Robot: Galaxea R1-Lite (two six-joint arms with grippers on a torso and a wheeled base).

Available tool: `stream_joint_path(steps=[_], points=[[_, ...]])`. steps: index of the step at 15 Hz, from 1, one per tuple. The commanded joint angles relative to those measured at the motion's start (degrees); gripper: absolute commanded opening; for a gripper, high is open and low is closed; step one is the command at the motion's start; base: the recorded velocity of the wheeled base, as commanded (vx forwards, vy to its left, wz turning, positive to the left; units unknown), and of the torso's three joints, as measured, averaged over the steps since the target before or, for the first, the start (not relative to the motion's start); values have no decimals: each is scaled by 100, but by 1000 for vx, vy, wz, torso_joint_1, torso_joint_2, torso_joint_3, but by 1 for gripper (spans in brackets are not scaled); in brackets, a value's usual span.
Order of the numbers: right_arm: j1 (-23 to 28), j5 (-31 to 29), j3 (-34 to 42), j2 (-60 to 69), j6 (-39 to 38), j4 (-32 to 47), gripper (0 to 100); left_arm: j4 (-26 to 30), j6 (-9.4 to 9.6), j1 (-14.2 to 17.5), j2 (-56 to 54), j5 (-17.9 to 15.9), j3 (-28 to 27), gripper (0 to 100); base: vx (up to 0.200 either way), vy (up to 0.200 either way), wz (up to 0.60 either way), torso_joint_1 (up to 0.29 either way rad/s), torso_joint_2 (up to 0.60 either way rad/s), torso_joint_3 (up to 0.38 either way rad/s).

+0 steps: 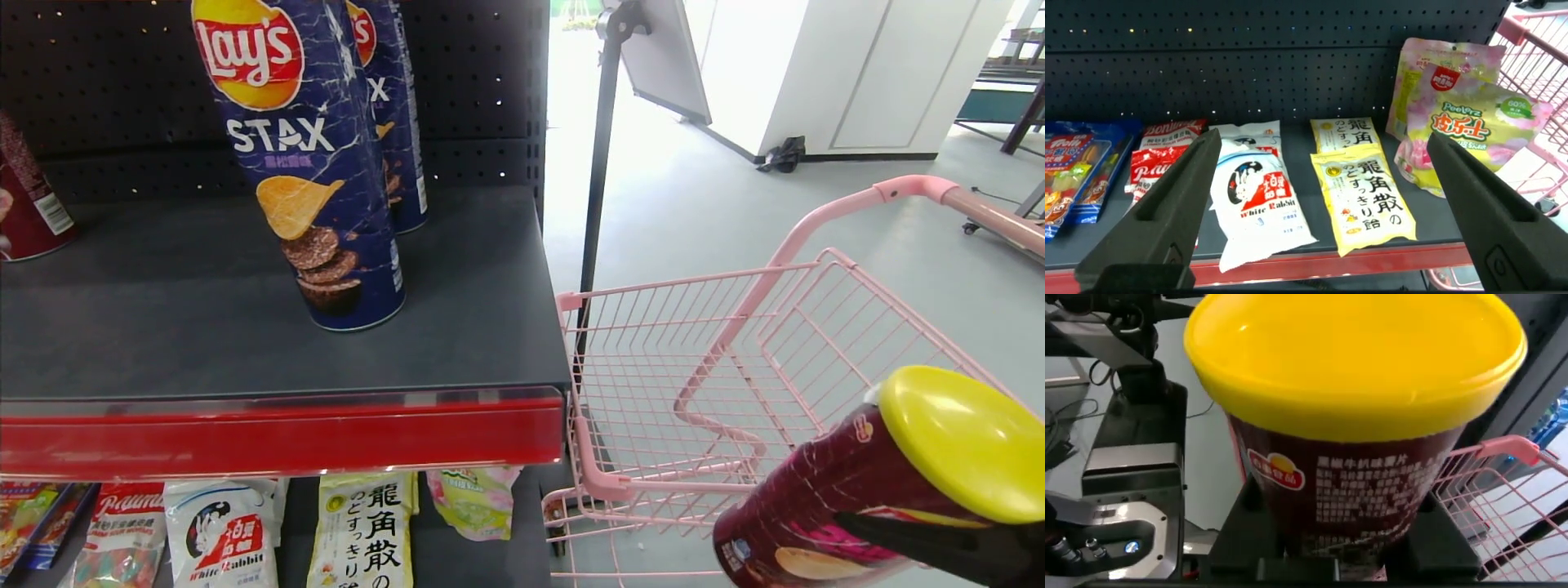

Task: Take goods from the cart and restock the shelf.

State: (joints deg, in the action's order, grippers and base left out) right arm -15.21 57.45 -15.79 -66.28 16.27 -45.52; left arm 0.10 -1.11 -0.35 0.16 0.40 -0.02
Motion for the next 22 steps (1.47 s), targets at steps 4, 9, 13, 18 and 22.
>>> stream_joint_path(steps=[4, 9, 13, 18, 22], points=[[-272, -331, -153, -131, 16, -10, 0, -1, -3, 0, 2, 4, -6, 100, 0, 0, 0, 0, 0, 0], [-614, -1114, -425, -403, 60, -10, 0, -1, -3, 0, 2, 4, -6, 100, 0, 0, 0, 0, 0, 0], [-781, -1114, -539, -482, 34, 43, 0, -1, -3, 0, 2, 4, 2, 100, 0, 0, 0, 0, 0, 0], [-781, -1114, -856, -236, 25, 702, 0, -1, -3, 0, 2, 4, 2, 100, 0, 0, 0, 136, -385, -253], [-790, -1175, -1128, 221, 69, 1854, 0, -1, -3, 0, 2, 4, -6, 100, 0, 0, 0, 206, -519, -326]])
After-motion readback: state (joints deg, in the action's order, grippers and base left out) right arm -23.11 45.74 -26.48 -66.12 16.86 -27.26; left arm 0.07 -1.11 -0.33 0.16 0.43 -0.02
